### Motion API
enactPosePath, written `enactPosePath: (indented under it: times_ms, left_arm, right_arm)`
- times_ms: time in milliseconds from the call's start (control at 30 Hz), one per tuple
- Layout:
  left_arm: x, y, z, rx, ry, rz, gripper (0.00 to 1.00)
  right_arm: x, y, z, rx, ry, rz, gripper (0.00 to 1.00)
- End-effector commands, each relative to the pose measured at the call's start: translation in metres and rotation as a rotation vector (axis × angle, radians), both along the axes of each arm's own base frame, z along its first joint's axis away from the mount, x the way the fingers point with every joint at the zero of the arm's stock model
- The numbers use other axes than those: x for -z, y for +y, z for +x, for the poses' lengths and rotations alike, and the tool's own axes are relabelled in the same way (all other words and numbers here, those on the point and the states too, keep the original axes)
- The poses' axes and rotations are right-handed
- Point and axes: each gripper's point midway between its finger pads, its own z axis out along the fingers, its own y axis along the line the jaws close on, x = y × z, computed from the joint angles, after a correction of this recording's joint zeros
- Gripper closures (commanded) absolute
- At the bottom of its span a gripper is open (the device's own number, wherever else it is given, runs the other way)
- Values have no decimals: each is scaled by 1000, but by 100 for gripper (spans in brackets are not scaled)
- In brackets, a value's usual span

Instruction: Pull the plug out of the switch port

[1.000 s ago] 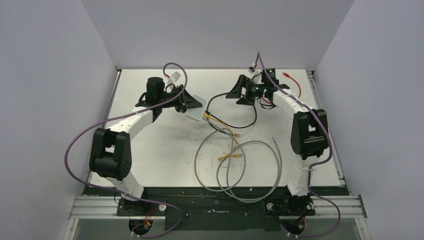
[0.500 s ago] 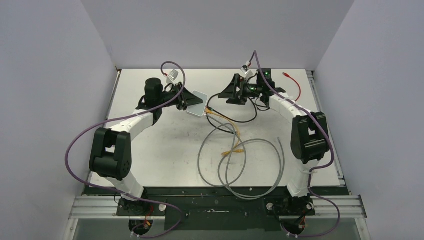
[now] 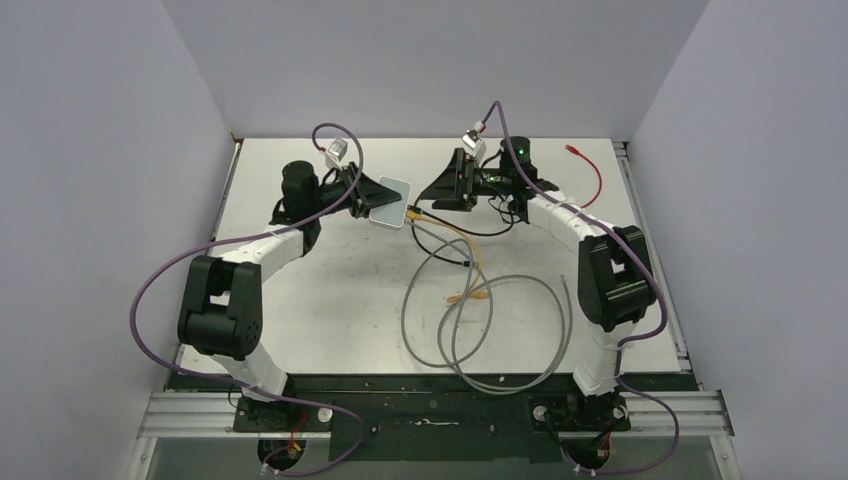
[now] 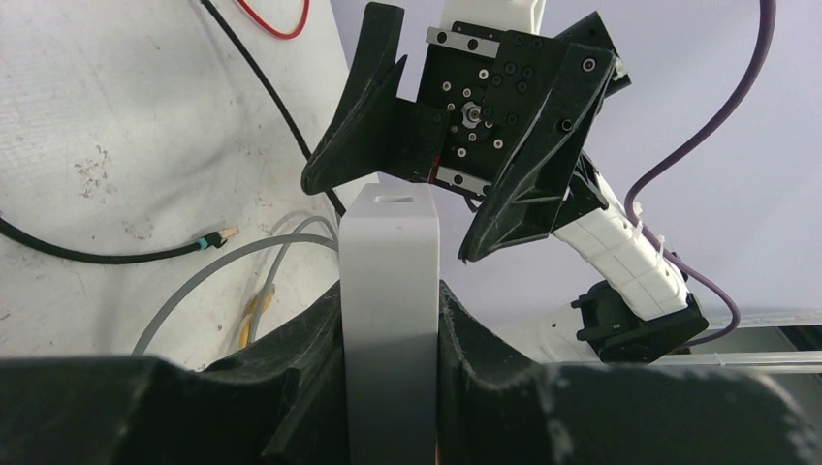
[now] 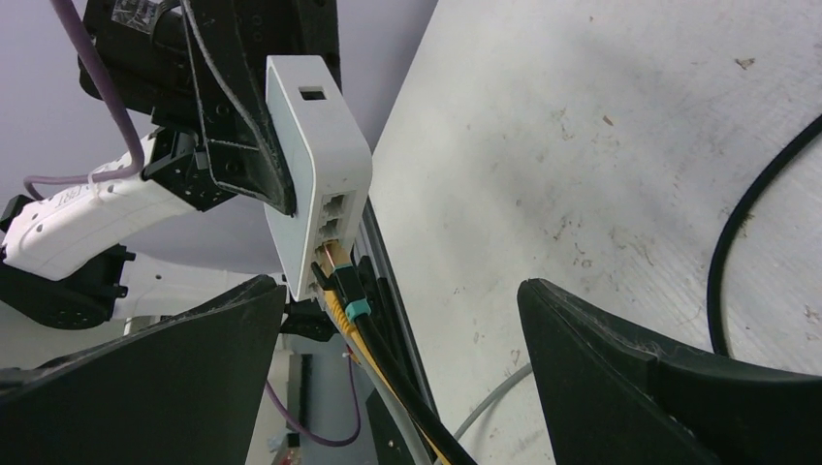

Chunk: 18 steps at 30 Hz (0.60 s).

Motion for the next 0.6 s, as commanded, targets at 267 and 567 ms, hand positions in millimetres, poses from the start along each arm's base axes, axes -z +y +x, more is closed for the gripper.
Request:
enactPosePath:
  times_ms: [267, 567]
  left_arm:
    - [-36, 5, 2, -4, -119, -65, 100]
    - [-36, 7, 2, -10, -119, -70, 100]
  right_arm:
    - [-21, 24, -21, -103, -69, 93, 8]
    - [-25, 32, -25, -130, -70, 123, 28]
